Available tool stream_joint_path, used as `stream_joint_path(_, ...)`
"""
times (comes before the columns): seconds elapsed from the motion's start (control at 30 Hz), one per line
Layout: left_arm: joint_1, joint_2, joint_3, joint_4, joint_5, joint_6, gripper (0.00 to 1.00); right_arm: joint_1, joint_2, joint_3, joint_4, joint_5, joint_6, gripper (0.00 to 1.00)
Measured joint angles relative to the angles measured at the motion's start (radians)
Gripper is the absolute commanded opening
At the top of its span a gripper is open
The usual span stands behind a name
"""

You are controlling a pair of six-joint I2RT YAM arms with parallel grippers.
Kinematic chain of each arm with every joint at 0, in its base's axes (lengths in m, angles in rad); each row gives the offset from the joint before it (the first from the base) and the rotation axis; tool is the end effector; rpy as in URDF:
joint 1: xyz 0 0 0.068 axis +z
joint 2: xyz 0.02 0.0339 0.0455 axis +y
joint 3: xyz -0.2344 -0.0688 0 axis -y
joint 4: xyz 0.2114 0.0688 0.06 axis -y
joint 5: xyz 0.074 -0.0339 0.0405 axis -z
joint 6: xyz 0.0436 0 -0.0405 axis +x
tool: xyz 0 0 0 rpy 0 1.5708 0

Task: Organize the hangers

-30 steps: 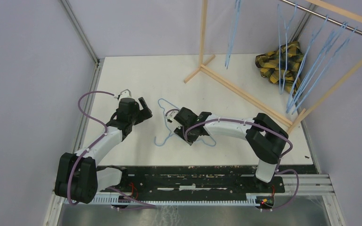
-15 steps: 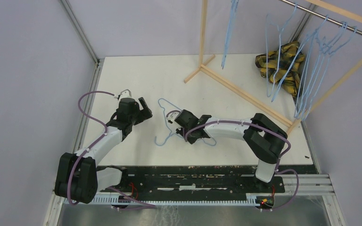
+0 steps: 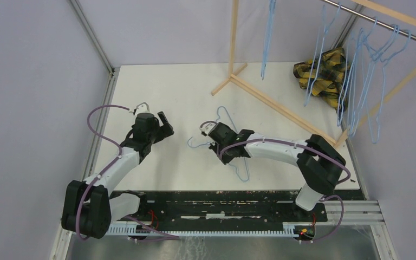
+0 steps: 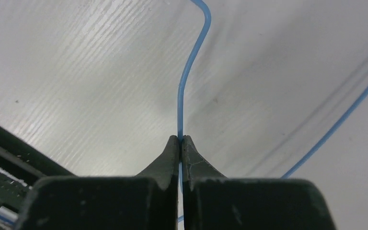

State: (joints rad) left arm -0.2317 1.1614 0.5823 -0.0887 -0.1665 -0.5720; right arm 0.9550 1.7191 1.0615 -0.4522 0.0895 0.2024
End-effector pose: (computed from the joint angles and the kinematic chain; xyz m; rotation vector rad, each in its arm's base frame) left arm 0.2239 -0.0454 0.1906 -0.4682 2.1902 -0.2526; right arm 0.1827 0.2515 0.1584 -0.9648 2.5189 0.2451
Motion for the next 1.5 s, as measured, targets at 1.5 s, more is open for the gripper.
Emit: stream_joint_path(1.5,0.000,-0.114,0.000,-0.035,-0.082,0.000,1.00,-0.237,-0.430,0.503,0.231,0.008,0.416,0.01)
